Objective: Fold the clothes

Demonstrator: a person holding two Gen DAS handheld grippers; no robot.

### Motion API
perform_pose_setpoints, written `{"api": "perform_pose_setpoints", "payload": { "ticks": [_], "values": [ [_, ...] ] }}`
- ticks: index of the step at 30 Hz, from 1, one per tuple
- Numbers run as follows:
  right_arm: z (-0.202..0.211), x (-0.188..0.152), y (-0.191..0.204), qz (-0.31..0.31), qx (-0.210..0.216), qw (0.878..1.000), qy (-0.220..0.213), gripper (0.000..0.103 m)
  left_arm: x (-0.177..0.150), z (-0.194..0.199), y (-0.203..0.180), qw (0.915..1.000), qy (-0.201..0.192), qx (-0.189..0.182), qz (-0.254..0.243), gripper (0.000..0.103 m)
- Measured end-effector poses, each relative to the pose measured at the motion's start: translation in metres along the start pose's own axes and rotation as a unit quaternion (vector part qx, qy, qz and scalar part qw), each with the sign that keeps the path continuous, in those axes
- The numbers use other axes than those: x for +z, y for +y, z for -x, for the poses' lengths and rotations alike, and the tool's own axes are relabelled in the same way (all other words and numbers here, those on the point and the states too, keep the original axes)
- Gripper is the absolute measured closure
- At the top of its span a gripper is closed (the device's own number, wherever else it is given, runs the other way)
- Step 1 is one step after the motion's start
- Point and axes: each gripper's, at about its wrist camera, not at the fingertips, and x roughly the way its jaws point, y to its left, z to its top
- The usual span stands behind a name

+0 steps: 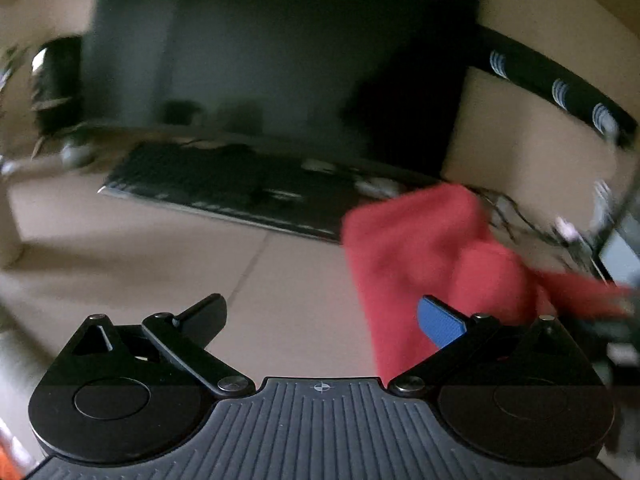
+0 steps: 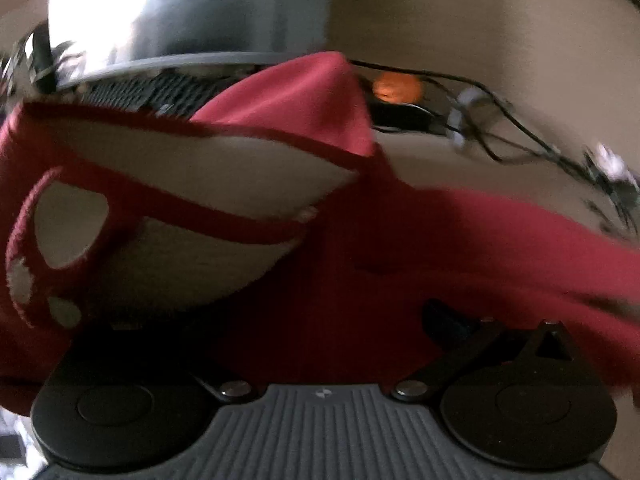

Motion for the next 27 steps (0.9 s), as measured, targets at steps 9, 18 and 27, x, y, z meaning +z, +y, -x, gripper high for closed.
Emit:
{"api": "perform_pose_setpoints", "payload": {
  "ticks": [9, 18, 27],
  "values": [
    [0.013, 0.076, 0.131, 0.058, 0.243, 0.963, -0.098, 0.000, 0.006, 0.047, 0.054, 0.9943, -0.047, 0.066, 0.070, 0.000],
    [0.052, 0.031, 0.070, 0.006, 0.185, 0.977, -0.102, 0.000, 0.032, 0.059, 0.083, 0.9861, -0.121, 0.024, 0.111, 0.000],
    [0.032, -0.026, 0.017, 0.008, 0.025, 0.999, 0.021, 0.000, 0.028, -0.088, 0.009, 0.9883, 0.064, -0.137, 0.018, 0.000]
  ]
}}
